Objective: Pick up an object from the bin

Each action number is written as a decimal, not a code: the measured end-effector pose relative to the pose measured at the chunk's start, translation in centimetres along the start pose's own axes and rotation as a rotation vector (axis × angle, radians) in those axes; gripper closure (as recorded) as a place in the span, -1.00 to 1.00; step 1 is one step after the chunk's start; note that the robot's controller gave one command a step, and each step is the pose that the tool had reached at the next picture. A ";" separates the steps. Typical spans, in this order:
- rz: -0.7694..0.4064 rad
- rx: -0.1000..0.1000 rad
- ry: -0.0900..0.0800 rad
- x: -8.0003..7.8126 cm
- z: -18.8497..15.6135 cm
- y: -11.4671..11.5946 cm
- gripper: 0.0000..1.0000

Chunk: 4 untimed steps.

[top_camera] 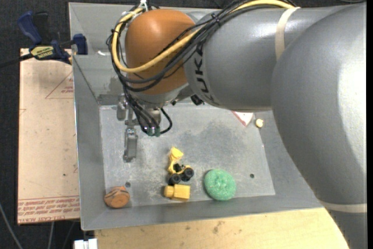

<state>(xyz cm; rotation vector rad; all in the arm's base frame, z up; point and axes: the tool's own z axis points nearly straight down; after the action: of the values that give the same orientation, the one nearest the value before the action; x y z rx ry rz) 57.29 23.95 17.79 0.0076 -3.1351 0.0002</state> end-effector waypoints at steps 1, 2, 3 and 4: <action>0.004 -0.002 -0.007 -0.2 -0.5 -0.1 -1.00; -0.022 -0.002 -0.007 -0.4 0.3 -4.2 -1.00; 0.047 -0.001 -0.006 0.6 0.0 -11.0 -1.00; 0.074 0.000 -0.006 0.8 0.0 -15.7 -1.00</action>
Offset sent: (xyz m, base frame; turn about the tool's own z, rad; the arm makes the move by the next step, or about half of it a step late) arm 0.0058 -0.0667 -0.0067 -0.0287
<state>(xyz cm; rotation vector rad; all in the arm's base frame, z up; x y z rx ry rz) 56.58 8.29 17.79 -0.1093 -3.1394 0.0007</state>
